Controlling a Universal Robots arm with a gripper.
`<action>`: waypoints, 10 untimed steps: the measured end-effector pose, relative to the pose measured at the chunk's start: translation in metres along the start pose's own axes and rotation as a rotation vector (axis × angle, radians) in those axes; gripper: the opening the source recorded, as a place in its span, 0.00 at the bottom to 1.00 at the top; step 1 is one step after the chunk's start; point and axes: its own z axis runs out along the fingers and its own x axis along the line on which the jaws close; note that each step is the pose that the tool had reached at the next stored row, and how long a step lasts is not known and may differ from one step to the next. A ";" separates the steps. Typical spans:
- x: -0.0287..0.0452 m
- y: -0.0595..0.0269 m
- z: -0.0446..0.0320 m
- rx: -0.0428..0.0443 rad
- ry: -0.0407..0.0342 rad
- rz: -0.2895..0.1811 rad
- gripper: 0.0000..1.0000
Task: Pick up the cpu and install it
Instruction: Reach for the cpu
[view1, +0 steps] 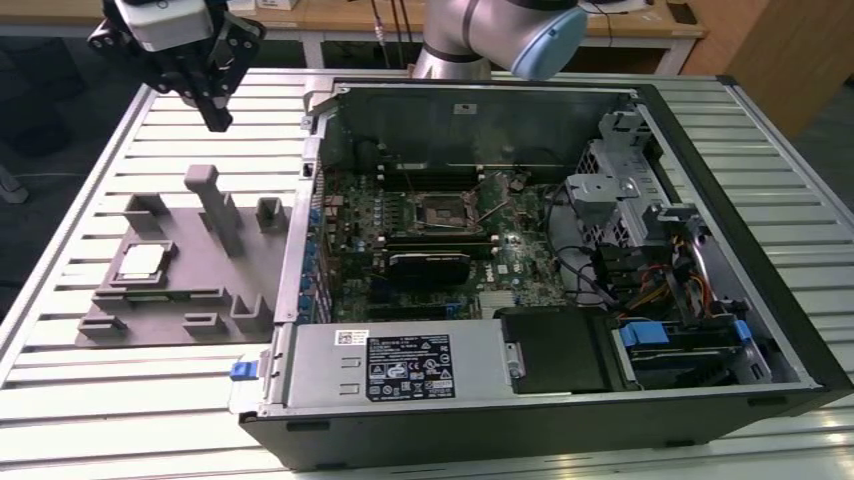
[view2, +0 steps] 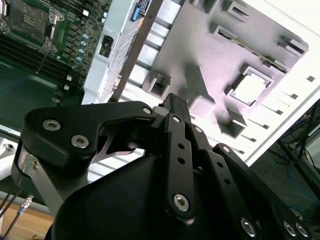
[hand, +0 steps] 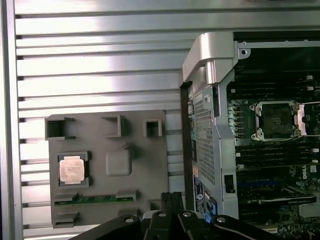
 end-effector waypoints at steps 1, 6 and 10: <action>0.0017 -0.0001 0.0000 0.0000 -0.0001 0.000 0.11; 0.0106 -0.0008 -0.0004 -0.0001 -0.0005 0.000 0.11; 0.0178 -0.0014 -0.0007 0.0000 -0.0008 0.000 0.11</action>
